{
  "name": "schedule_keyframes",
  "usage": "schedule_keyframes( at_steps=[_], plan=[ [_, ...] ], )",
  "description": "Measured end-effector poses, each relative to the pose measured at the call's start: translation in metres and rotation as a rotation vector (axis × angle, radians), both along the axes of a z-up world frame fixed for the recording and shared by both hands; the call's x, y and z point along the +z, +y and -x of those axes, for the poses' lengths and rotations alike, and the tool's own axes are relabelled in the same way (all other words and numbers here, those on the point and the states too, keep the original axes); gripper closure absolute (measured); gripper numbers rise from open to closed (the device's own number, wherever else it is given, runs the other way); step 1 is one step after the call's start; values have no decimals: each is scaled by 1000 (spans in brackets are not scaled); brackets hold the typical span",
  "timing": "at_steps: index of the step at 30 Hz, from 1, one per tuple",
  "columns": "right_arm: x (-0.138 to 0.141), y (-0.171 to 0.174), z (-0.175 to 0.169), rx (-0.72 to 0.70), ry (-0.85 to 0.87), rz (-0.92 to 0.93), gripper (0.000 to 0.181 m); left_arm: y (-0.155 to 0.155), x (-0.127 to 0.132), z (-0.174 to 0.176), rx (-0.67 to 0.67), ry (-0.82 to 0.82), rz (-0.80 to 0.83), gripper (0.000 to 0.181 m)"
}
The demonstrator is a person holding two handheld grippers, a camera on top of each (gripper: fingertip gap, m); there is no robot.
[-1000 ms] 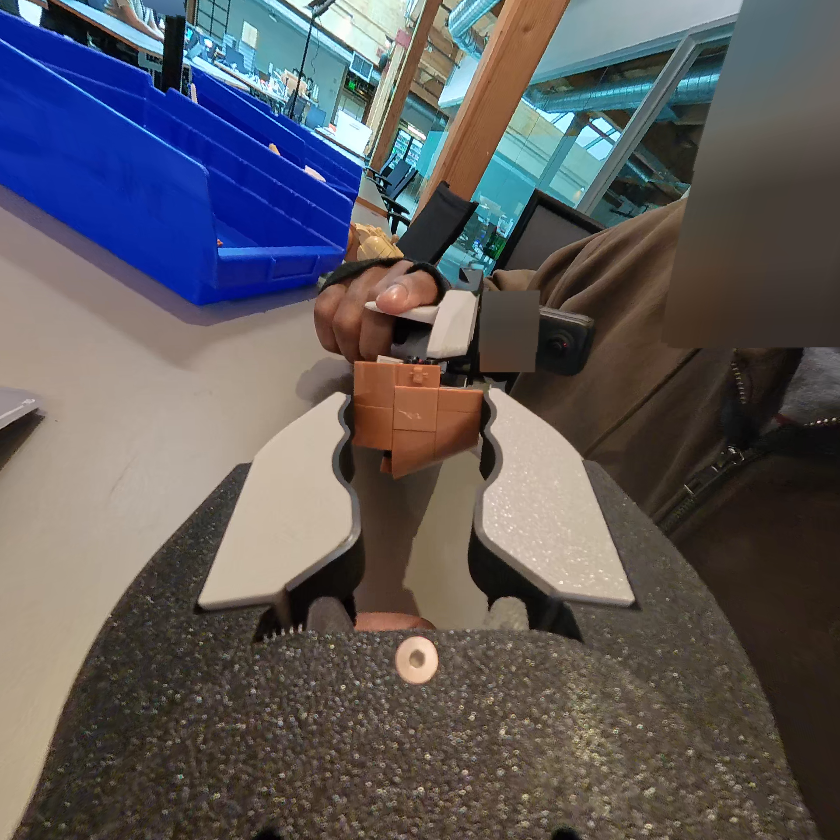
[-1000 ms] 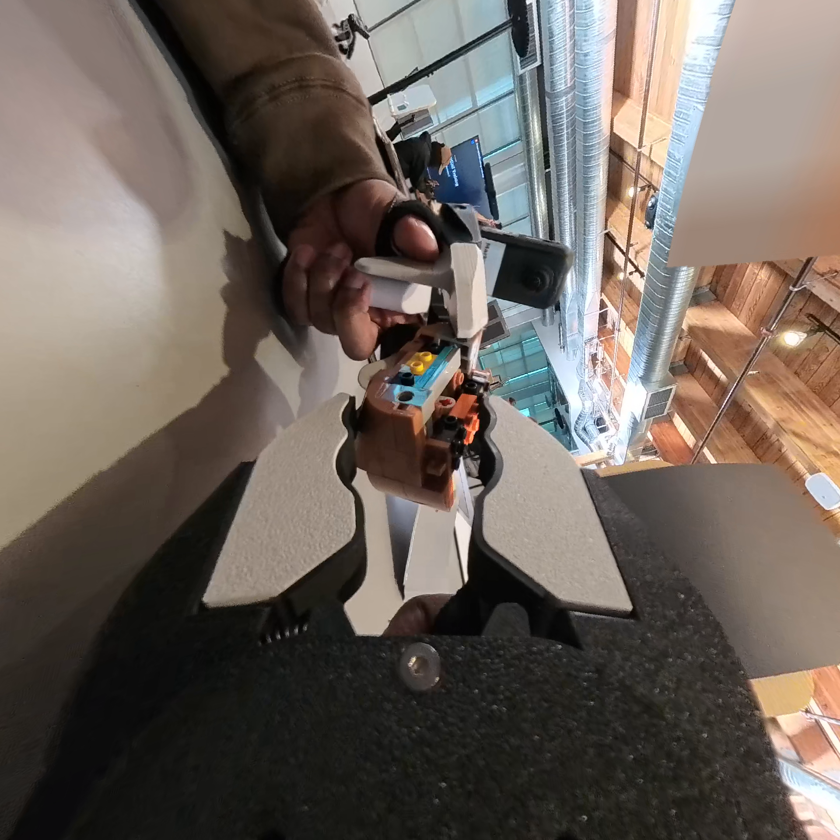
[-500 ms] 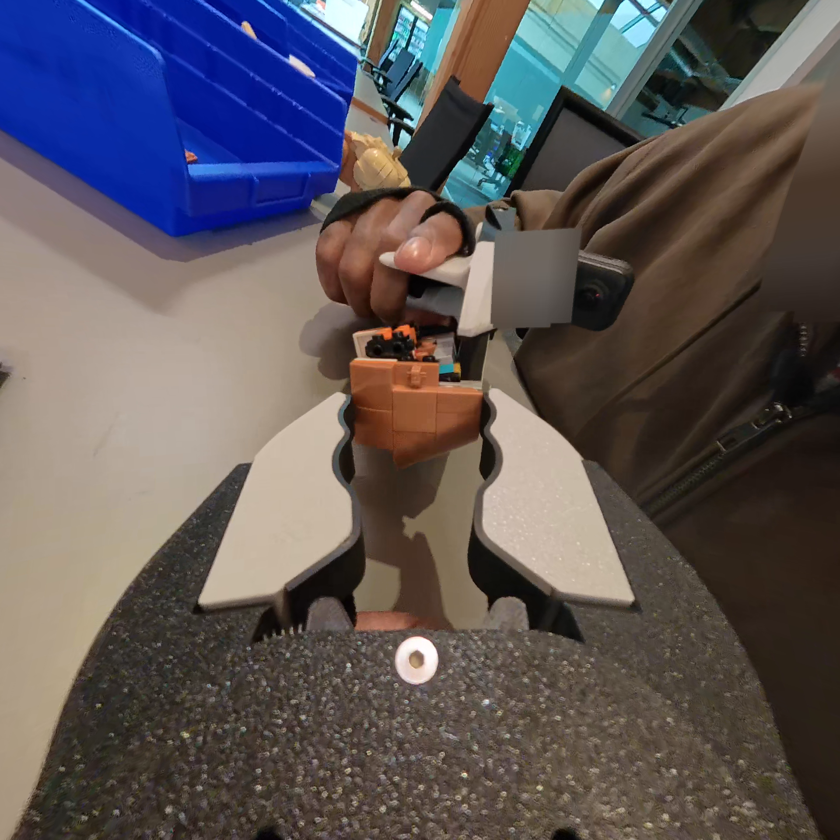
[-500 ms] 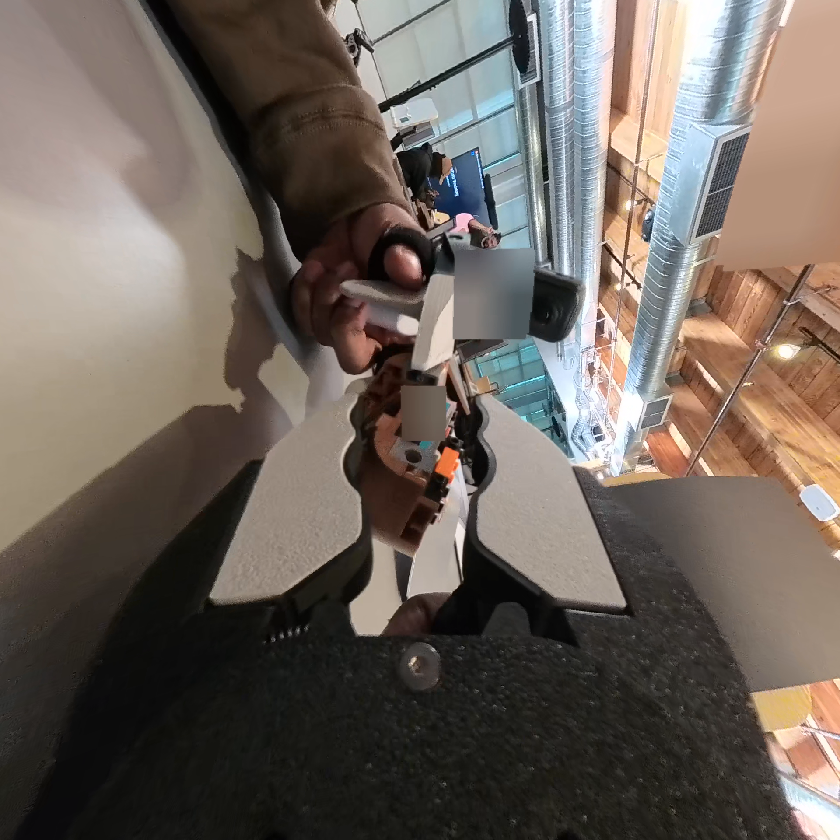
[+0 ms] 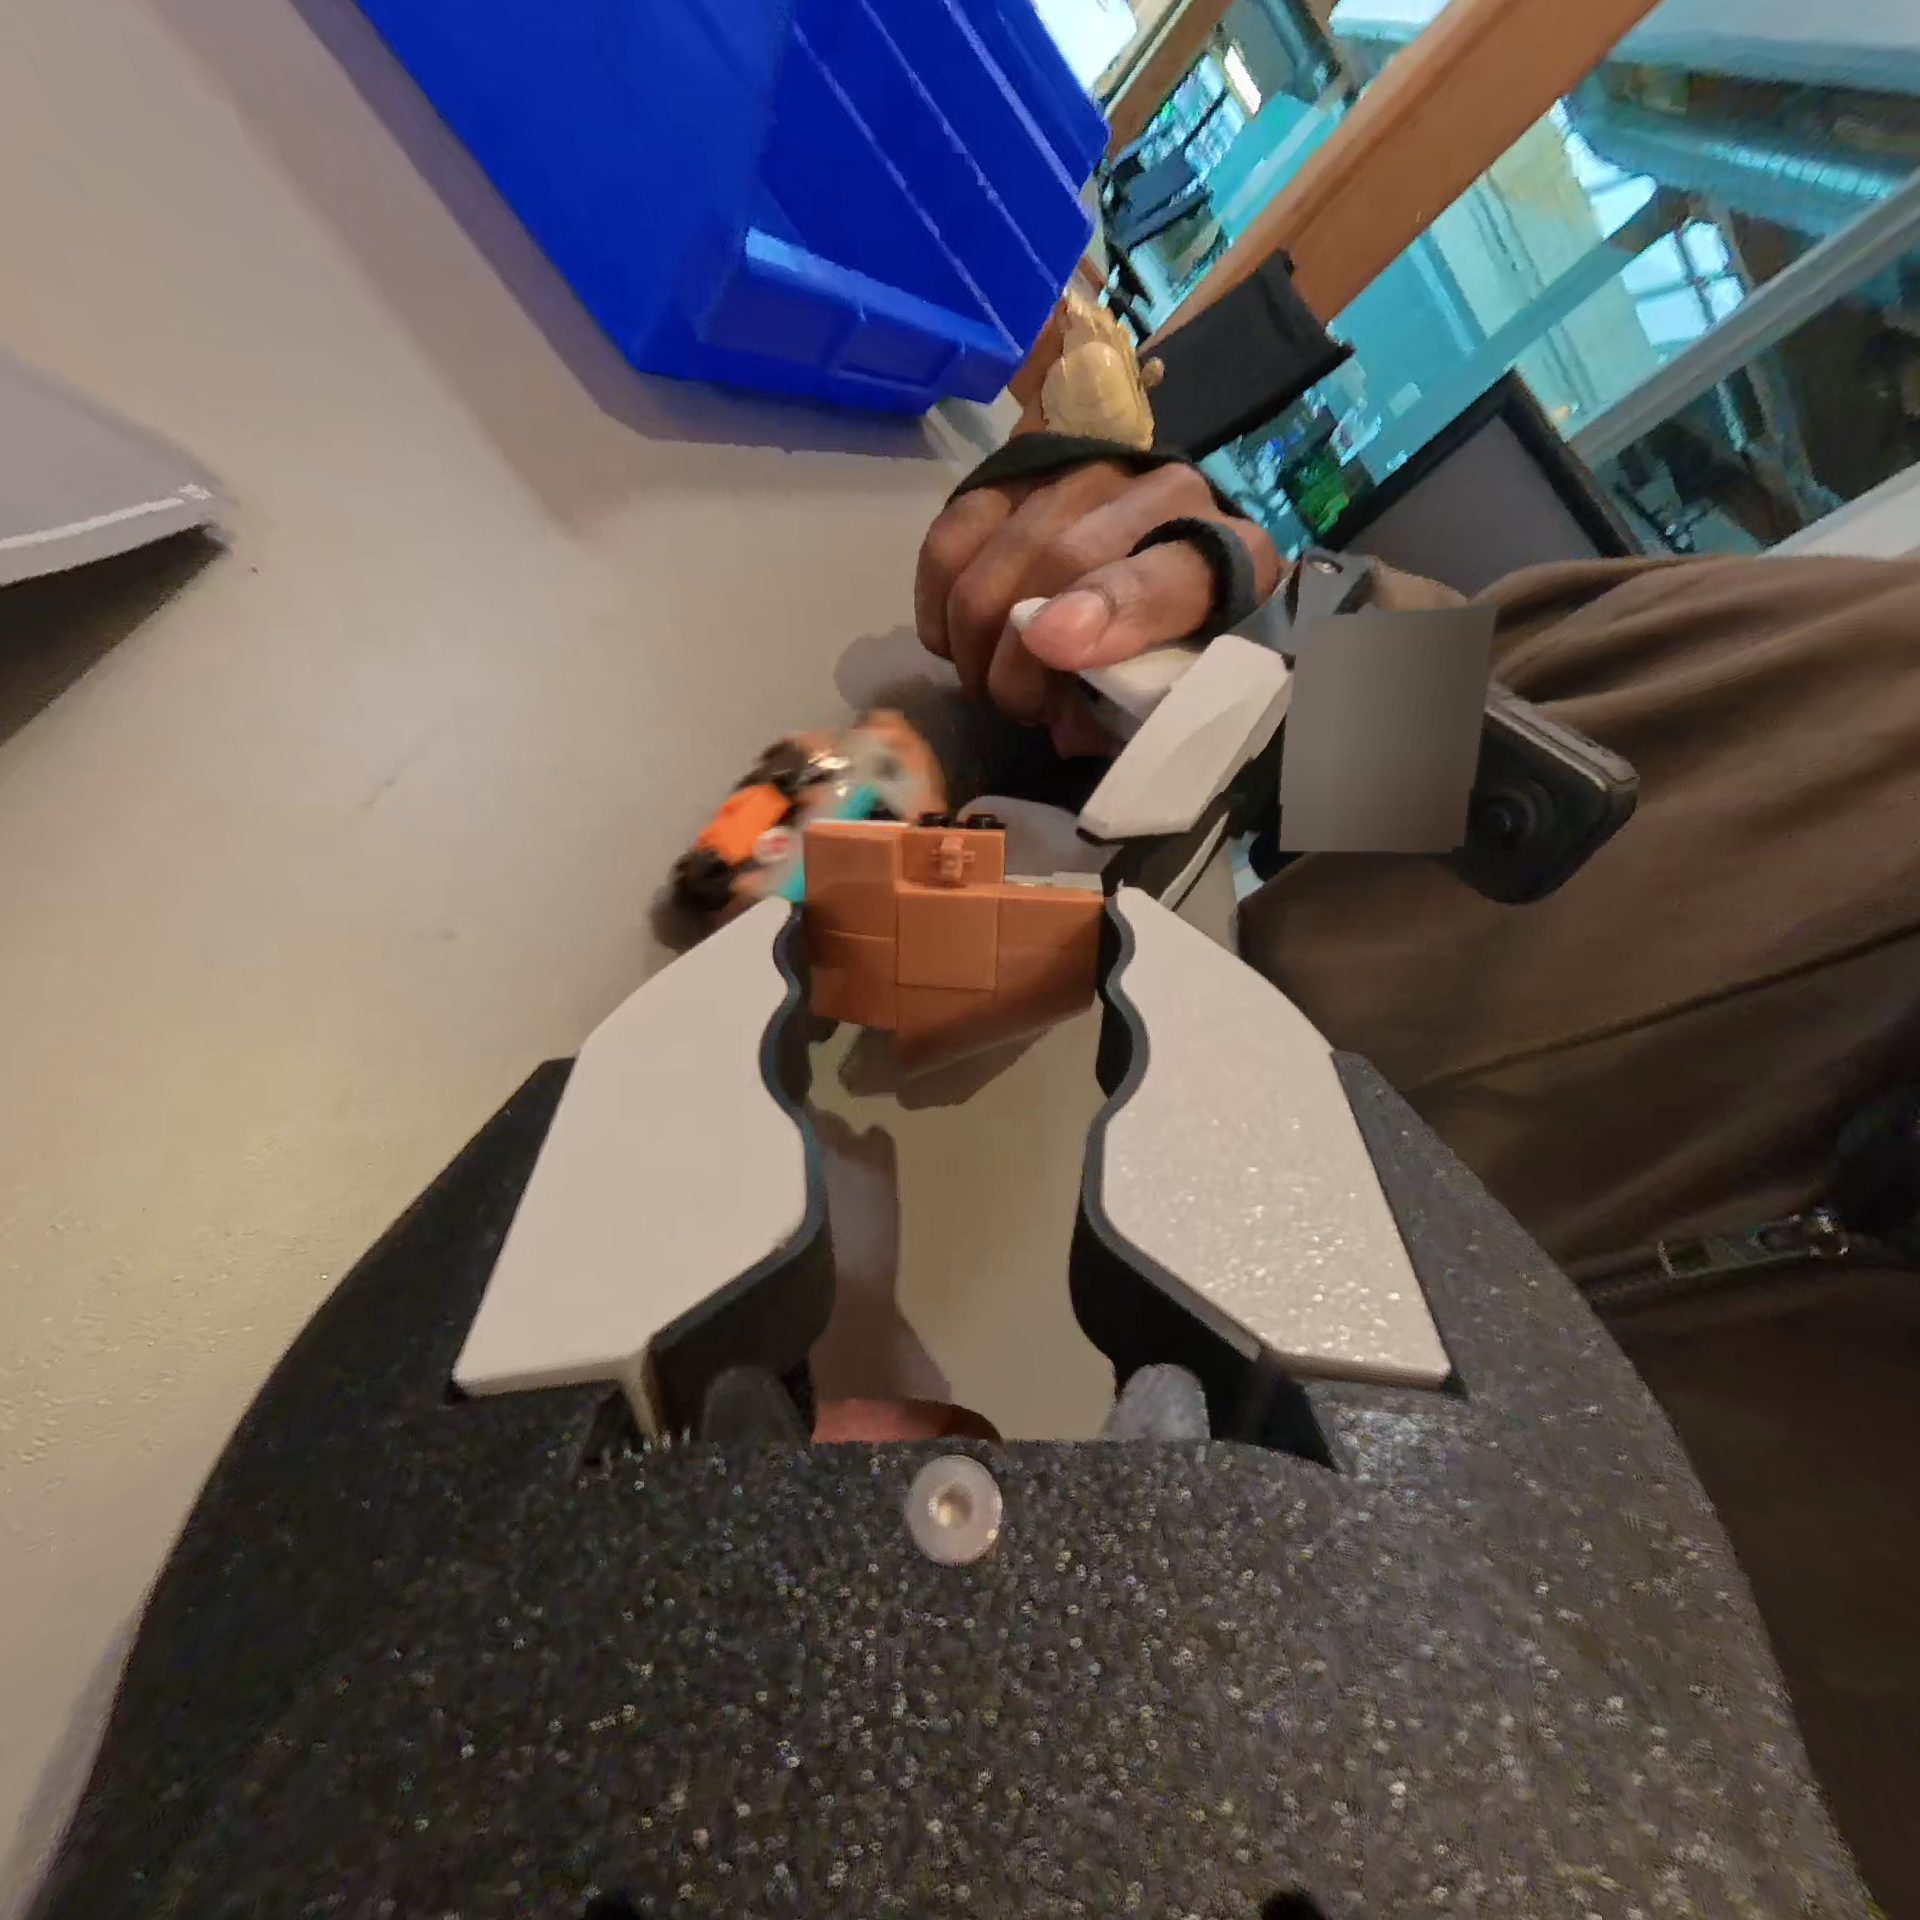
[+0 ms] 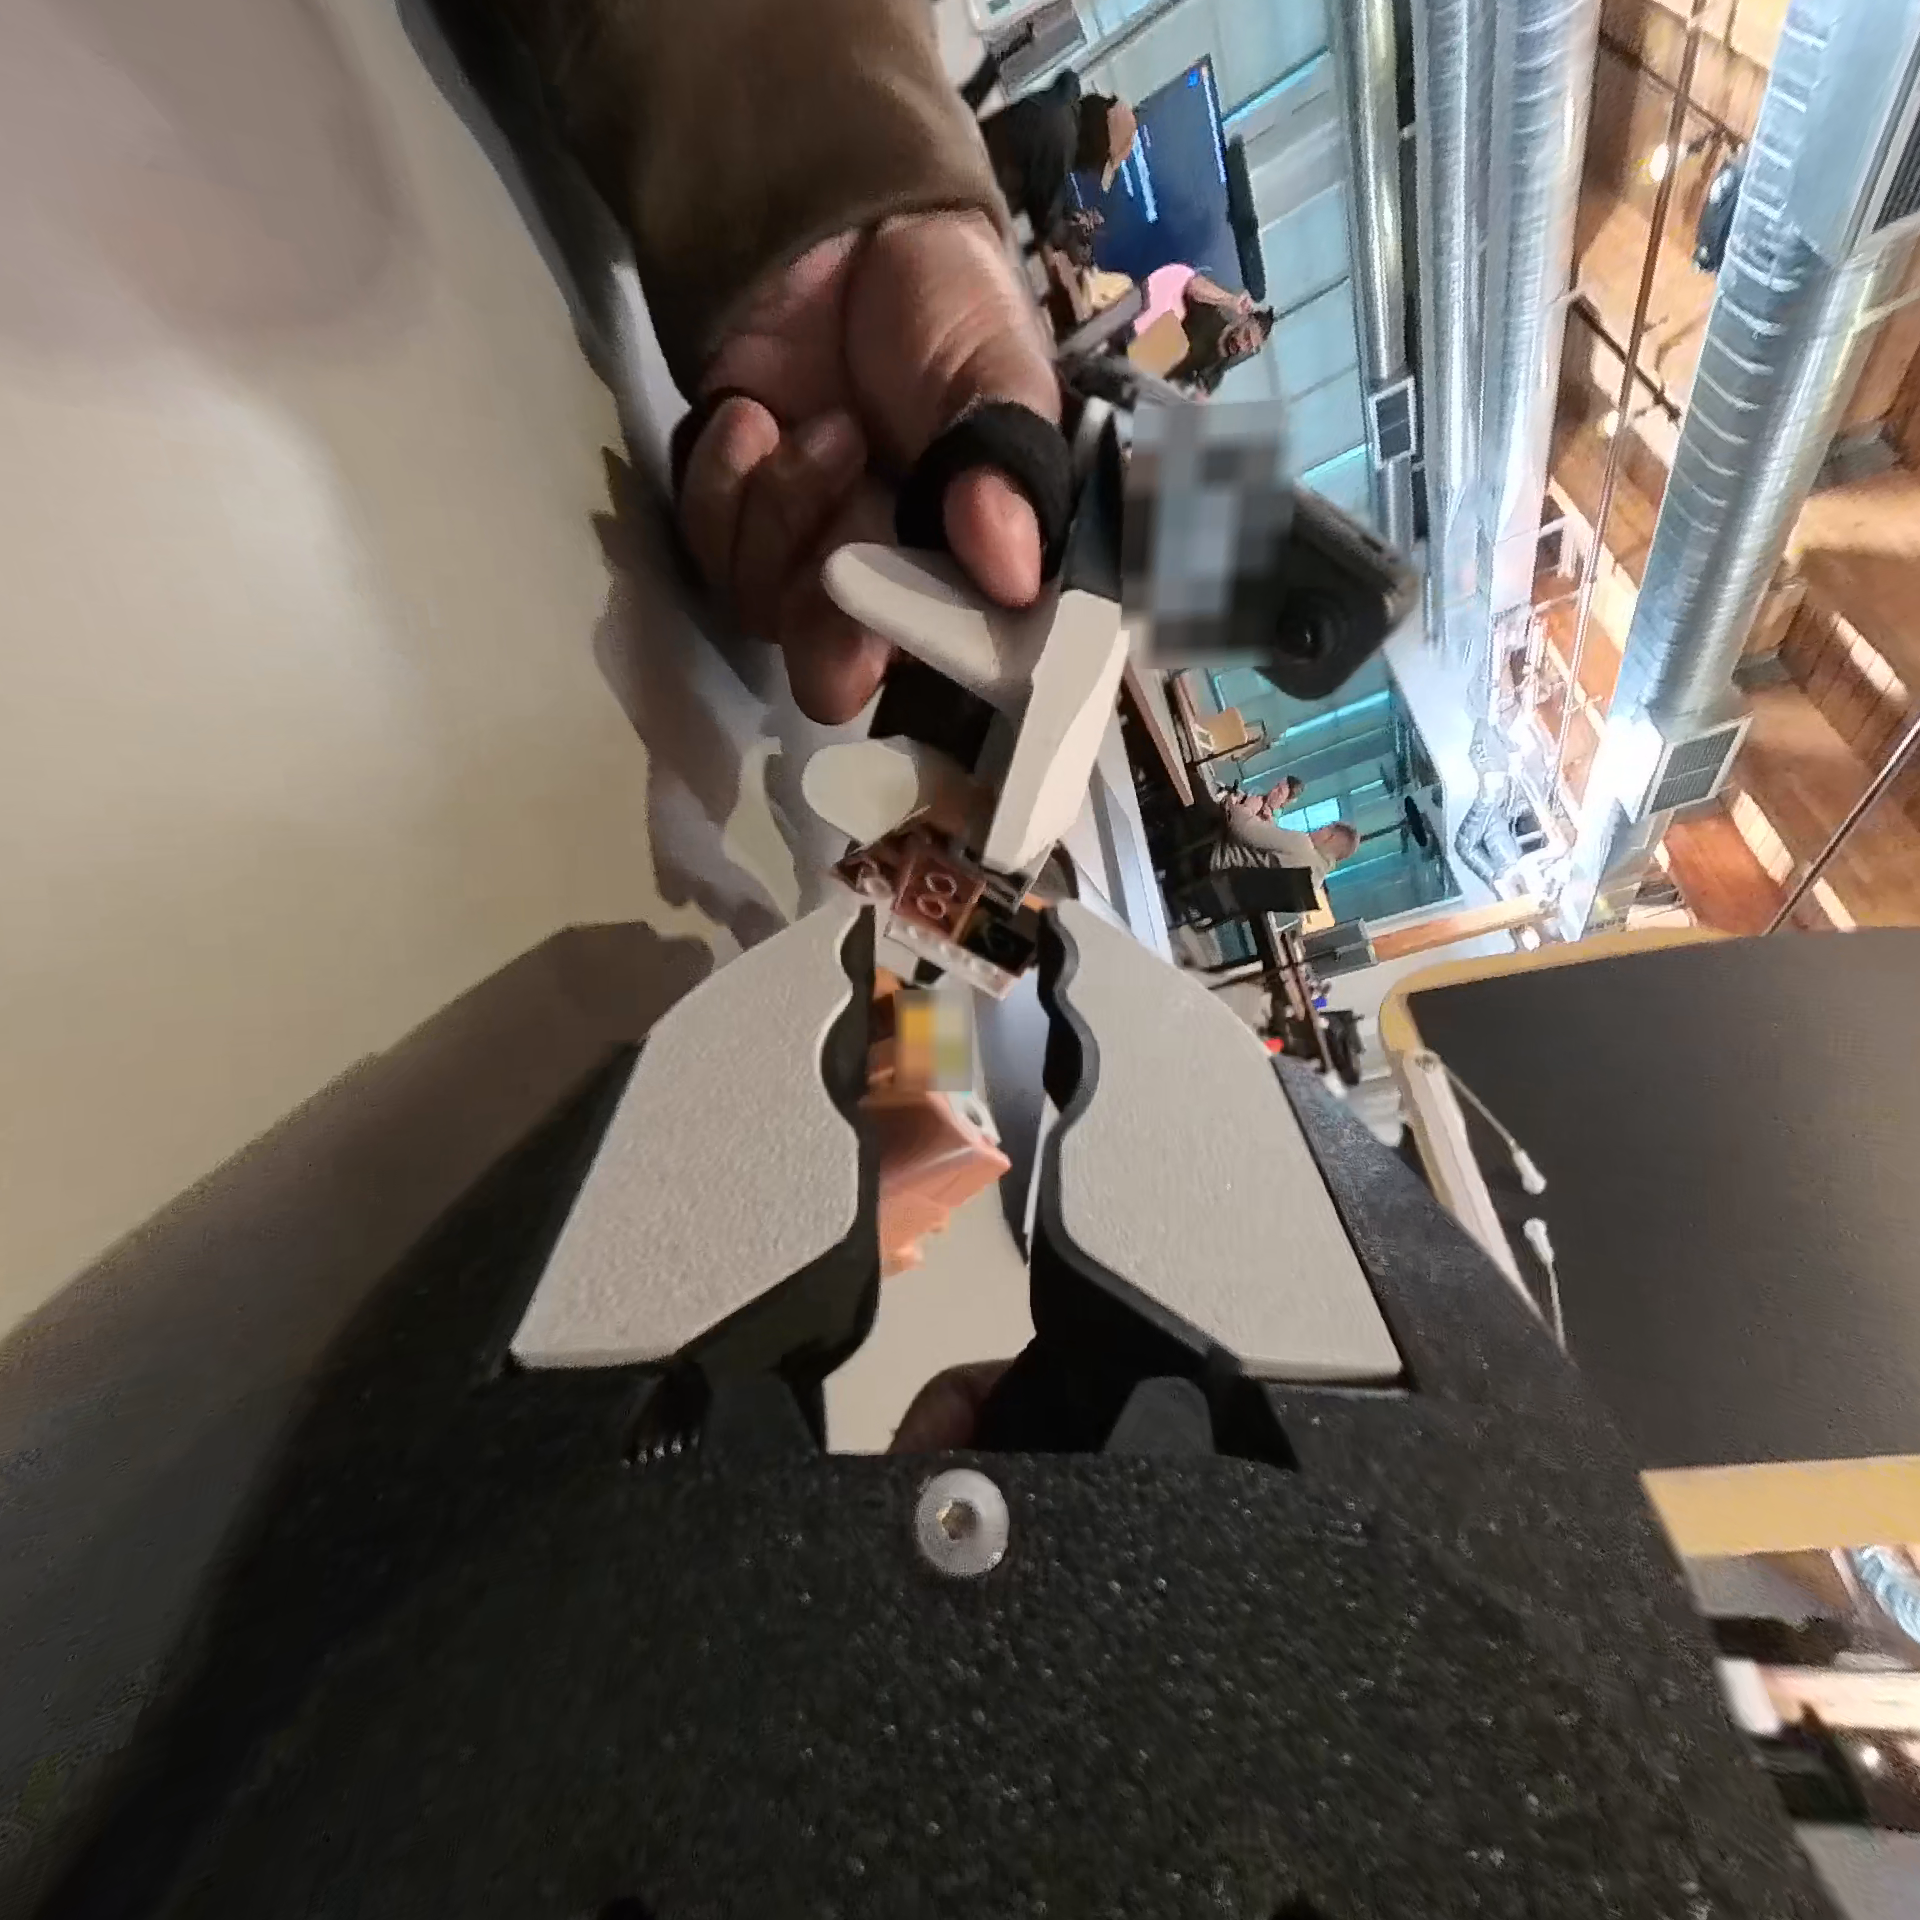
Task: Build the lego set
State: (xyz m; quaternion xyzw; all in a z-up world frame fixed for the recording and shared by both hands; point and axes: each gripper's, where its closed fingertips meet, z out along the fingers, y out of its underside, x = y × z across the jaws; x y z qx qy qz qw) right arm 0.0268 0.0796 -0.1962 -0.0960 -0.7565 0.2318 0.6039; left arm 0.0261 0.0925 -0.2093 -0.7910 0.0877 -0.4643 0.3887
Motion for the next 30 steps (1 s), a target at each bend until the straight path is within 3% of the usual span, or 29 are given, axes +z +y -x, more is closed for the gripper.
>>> schedule_keyframes(
  at_steps=[6,11,14,16,24,30],
  plan=[
    [9,4,11,-78,-98,235,129,6,22,2,65,-202,-22,128],
    [16,5,18,-119,-73,293,117,8,25,4,98,-257,-11,128],
    [14,3,23,-139,-72,288,119,9,25,2,114,-273,-4,128],
    [15,5,27,-172,-48,266,129,9,24,0,113,-279,4,128],
    [19,-2,25,-95,-54,320,137,2,25,-2,59,-223,-48,127],
    [22,-10,16,33,-133,498,141,-8,24,2,-25,42,-276,115]
  ],
)
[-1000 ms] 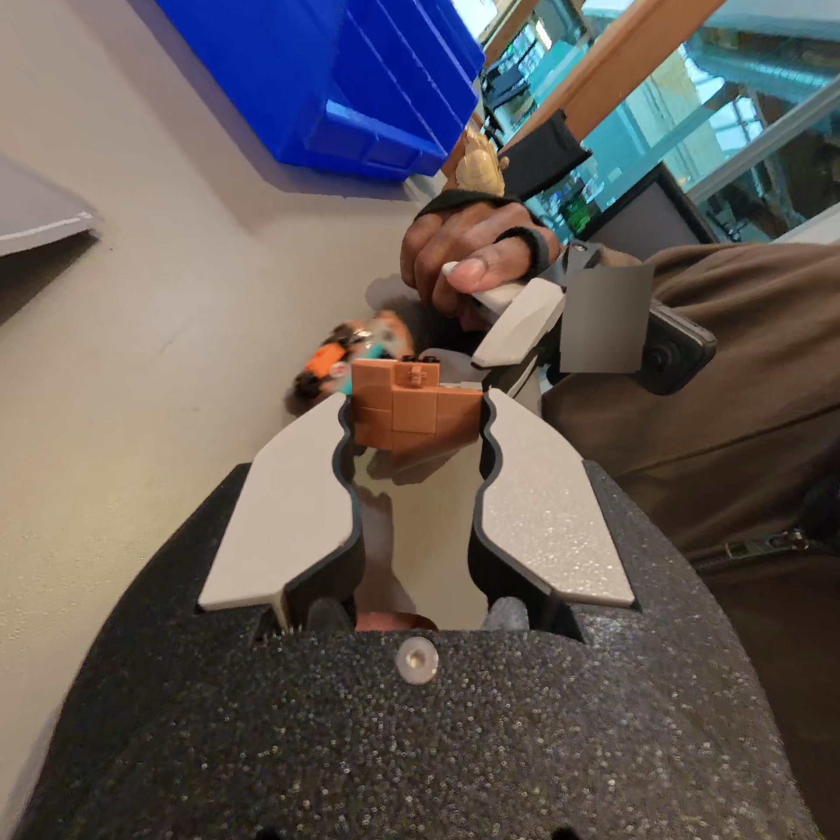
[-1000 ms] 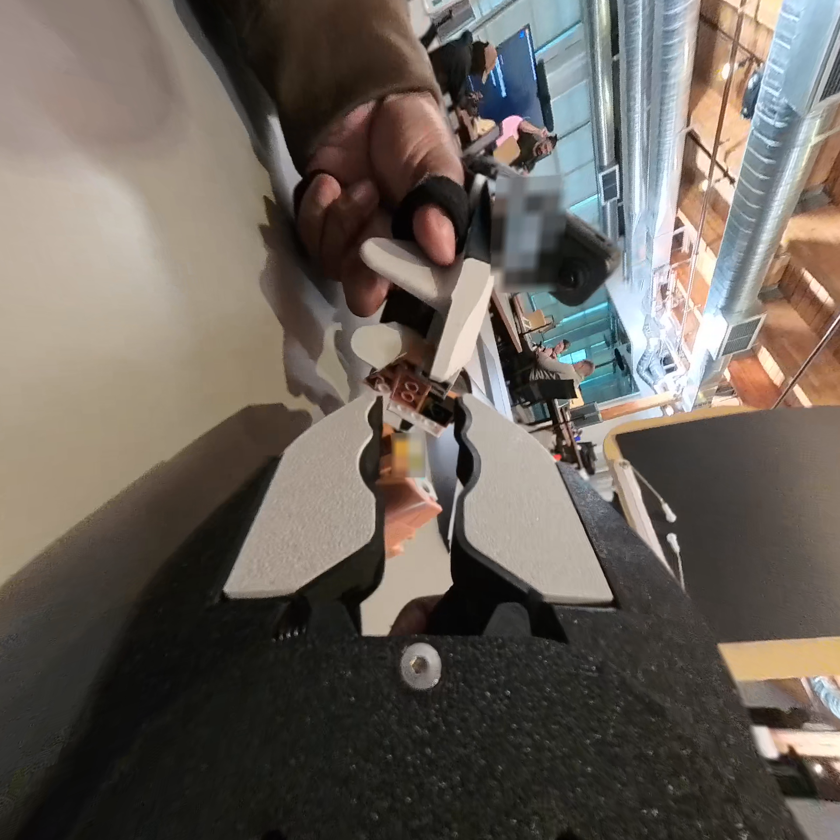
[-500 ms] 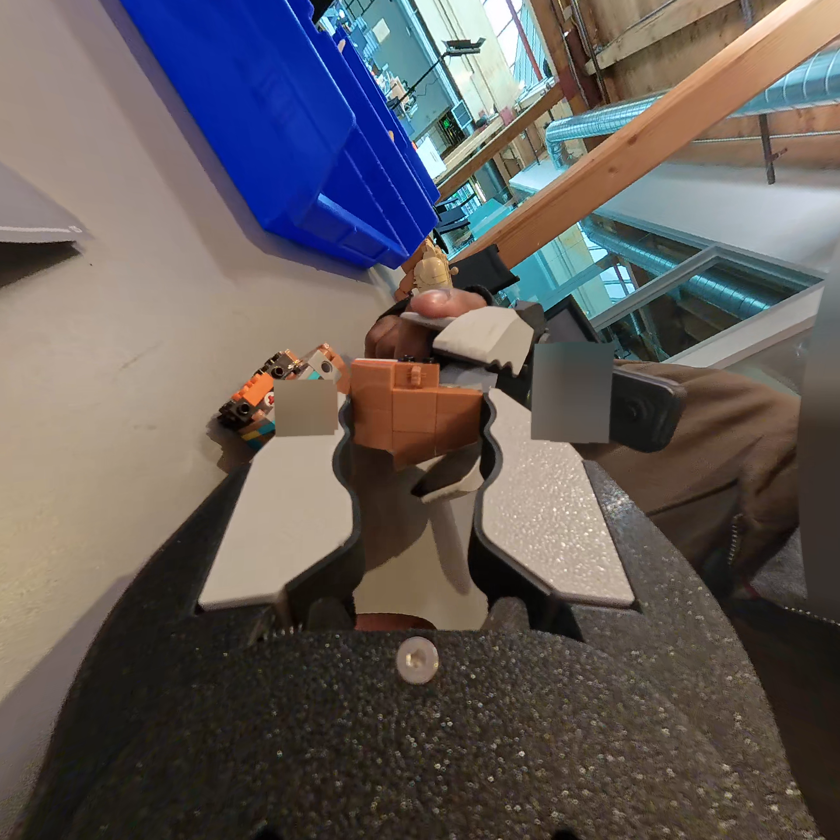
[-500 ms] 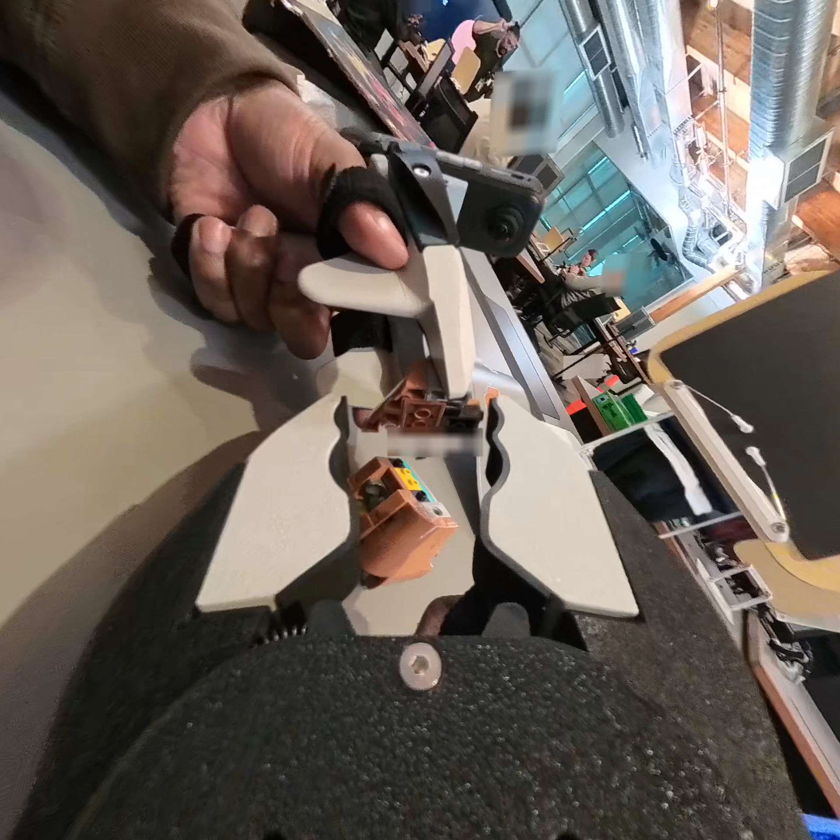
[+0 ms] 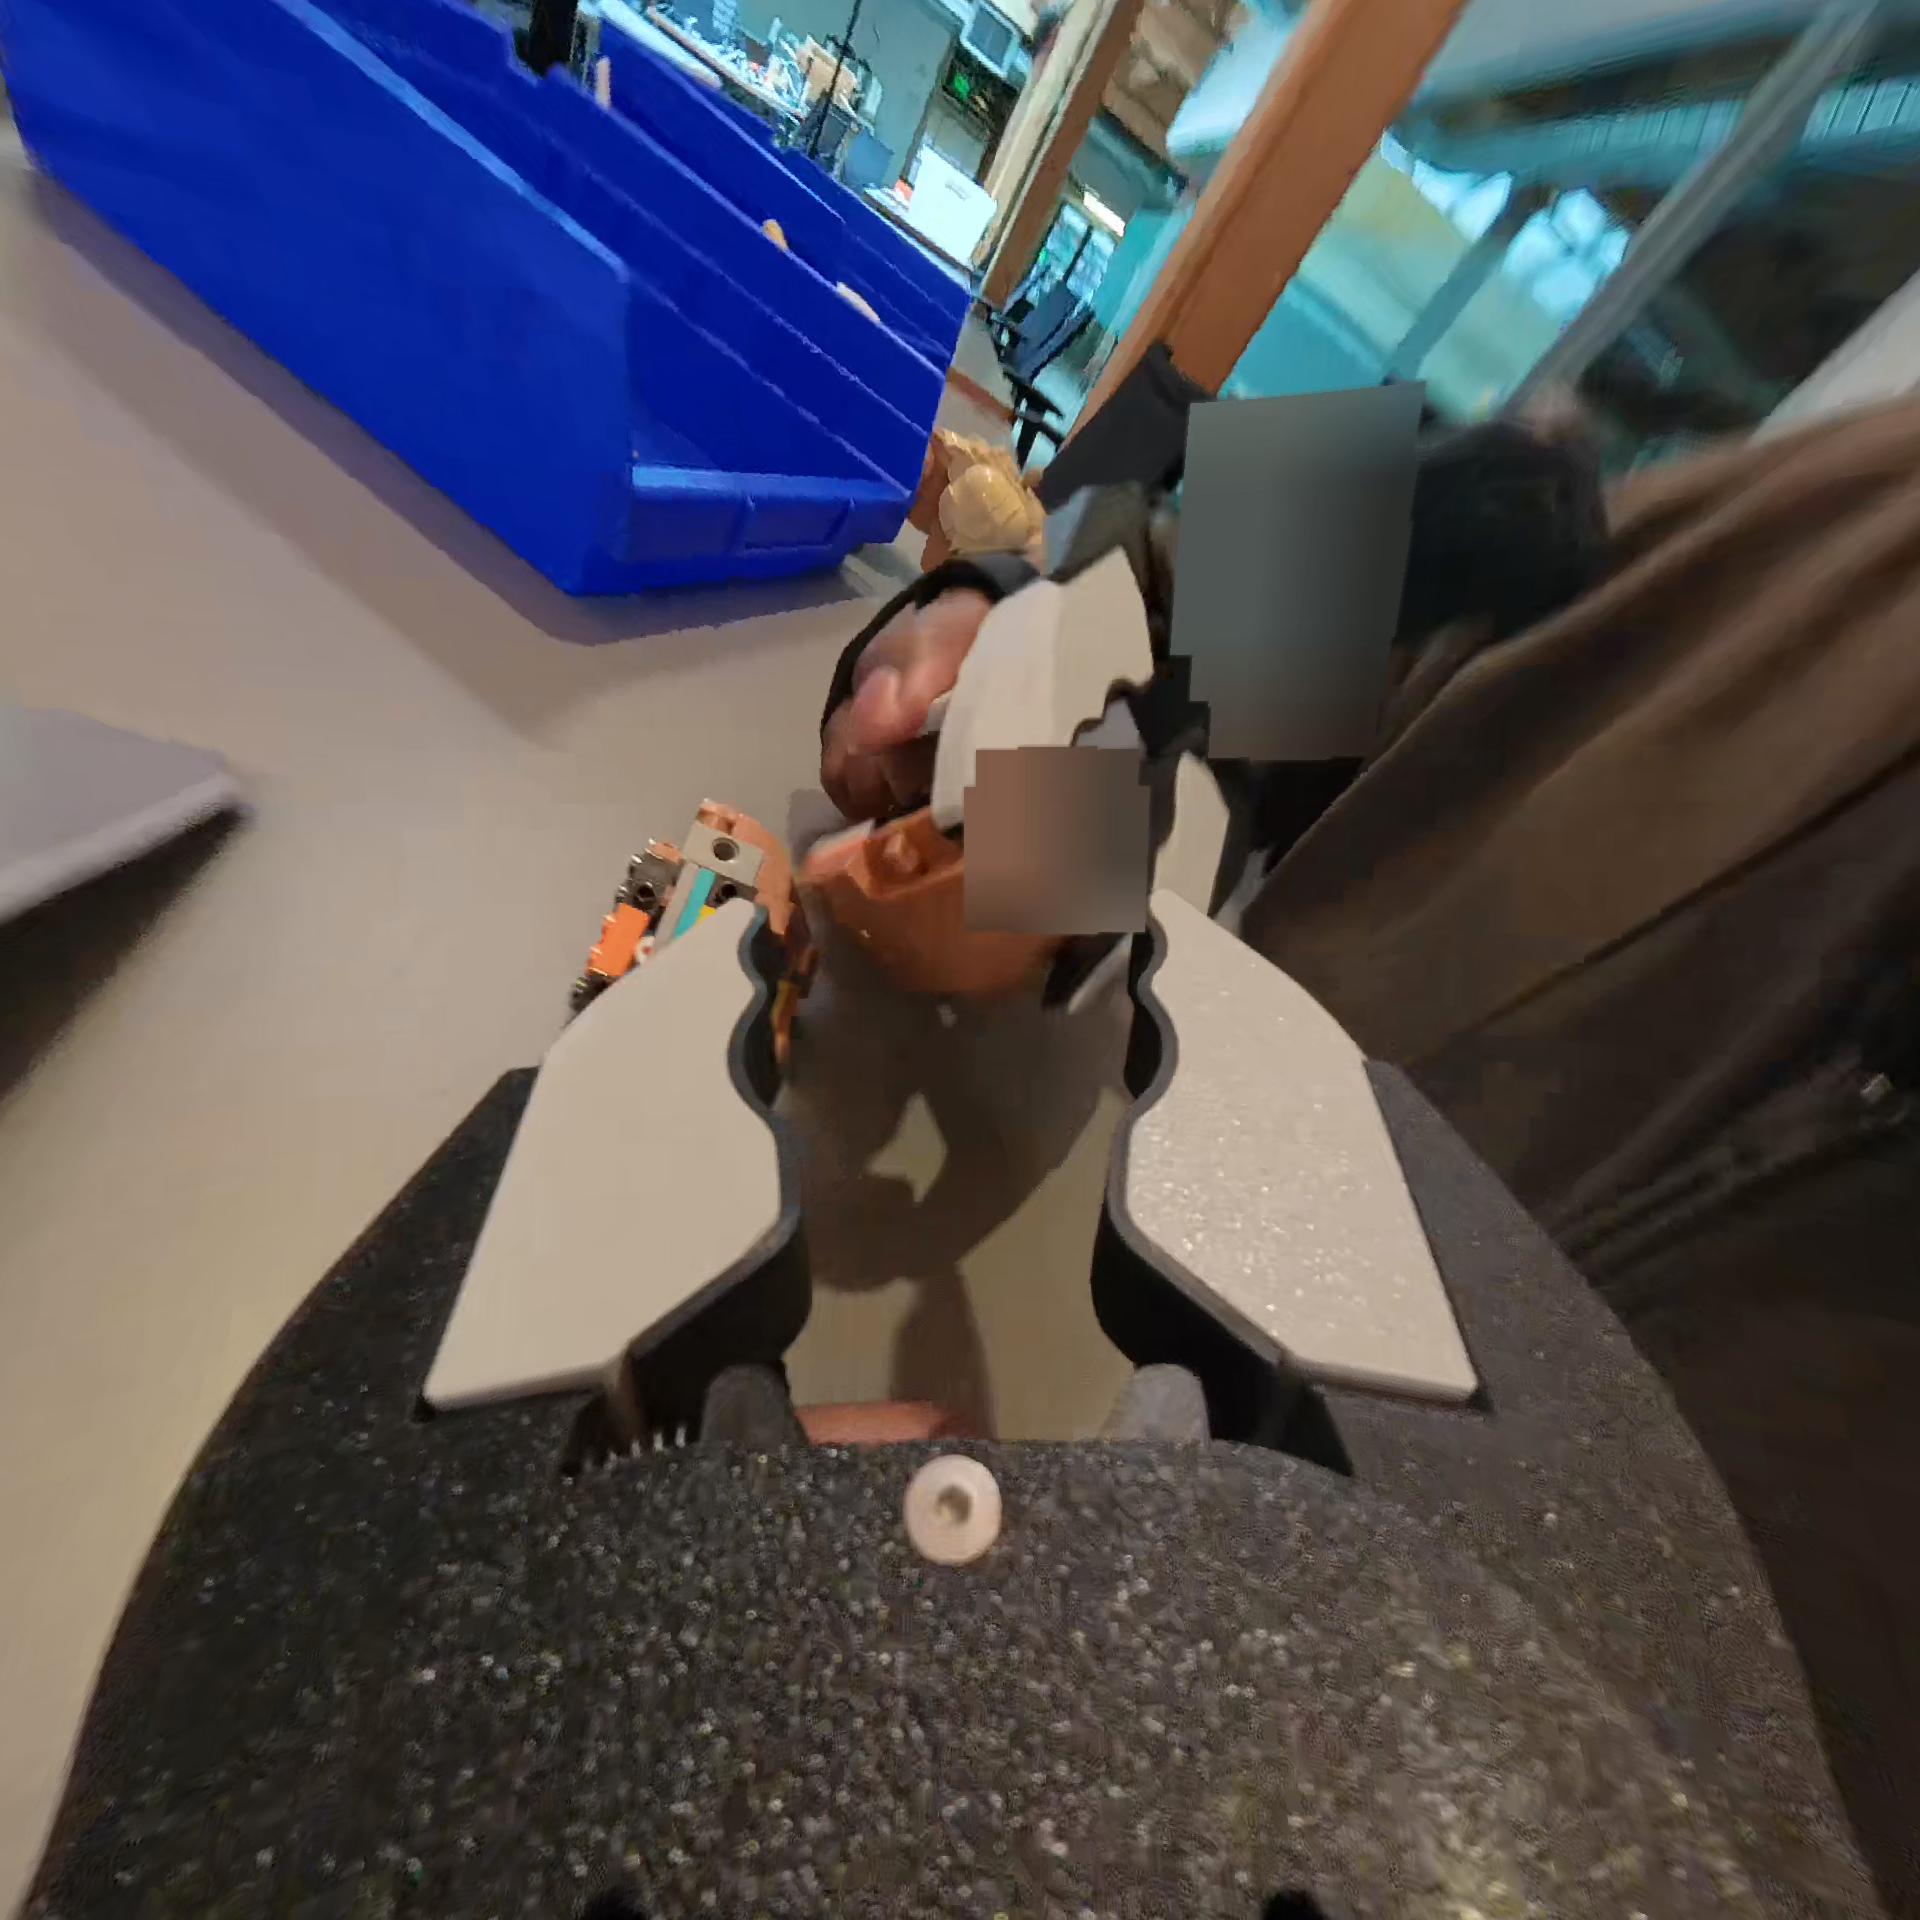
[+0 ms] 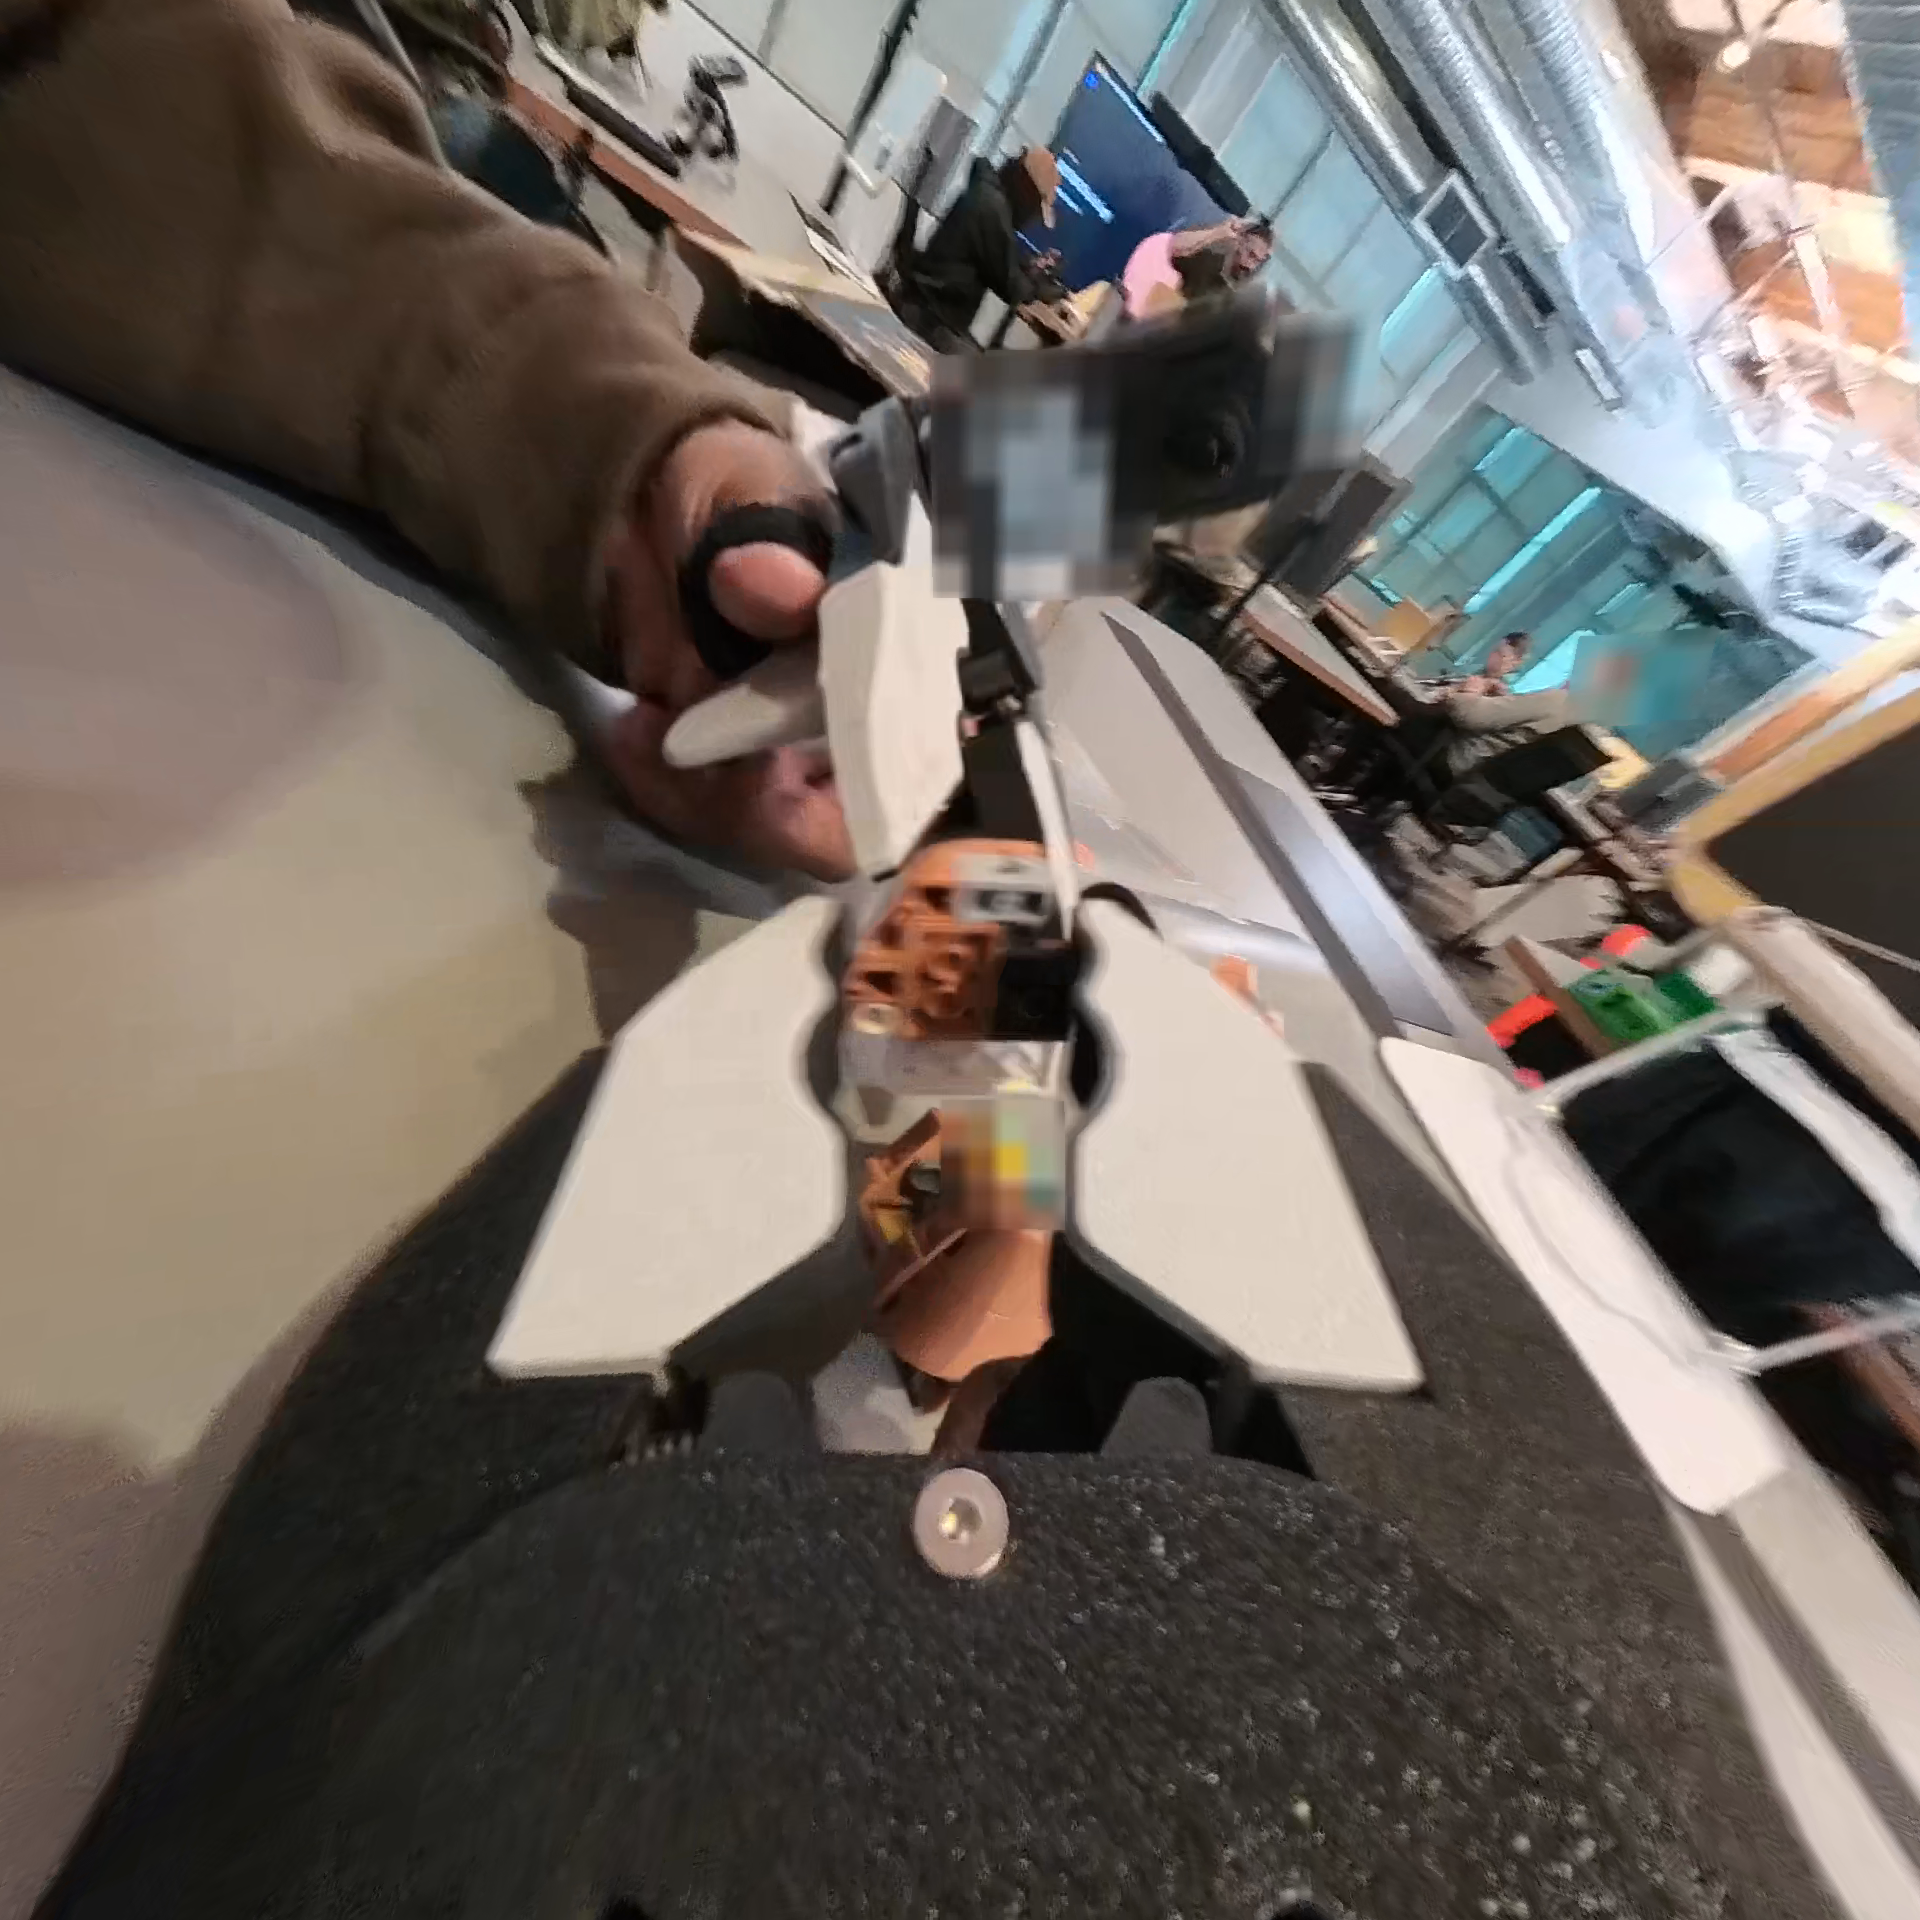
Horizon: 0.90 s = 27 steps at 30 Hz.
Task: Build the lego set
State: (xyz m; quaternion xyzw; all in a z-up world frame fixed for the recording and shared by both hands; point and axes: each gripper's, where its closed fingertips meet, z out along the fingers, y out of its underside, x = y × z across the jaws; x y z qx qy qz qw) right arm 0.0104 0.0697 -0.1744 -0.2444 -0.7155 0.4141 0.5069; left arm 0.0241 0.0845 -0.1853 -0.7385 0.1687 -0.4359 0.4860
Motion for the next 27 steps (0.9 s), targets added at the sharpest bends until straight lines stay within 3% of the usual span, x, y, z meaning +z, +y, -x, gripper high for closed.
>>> schedule_keyframes(
  at_steps=[1,4,9,14,19,27],
  plan=[
    [3,0,-1,20,-2,47,150,-2,-1,1,-9,72,-66,113],
    [6,1,-2,48,-24,136,150,-12,-2,-3,-75,223,-217,110],
    [1,-2,-1,58,-53,152,150,-9,-5,-7,-83,312,-292,111],
    [14,-8,-4,118,-47,306,150,-7,1,-9,-39,398,-467,112],
    [25,-8,-6,170,-35,444,150,-5,4,-16,-12,432,-533,113],
    [21,-10,-5,179,-40,433,150,0,6,-15,42,446,-542,128]
  ],
)
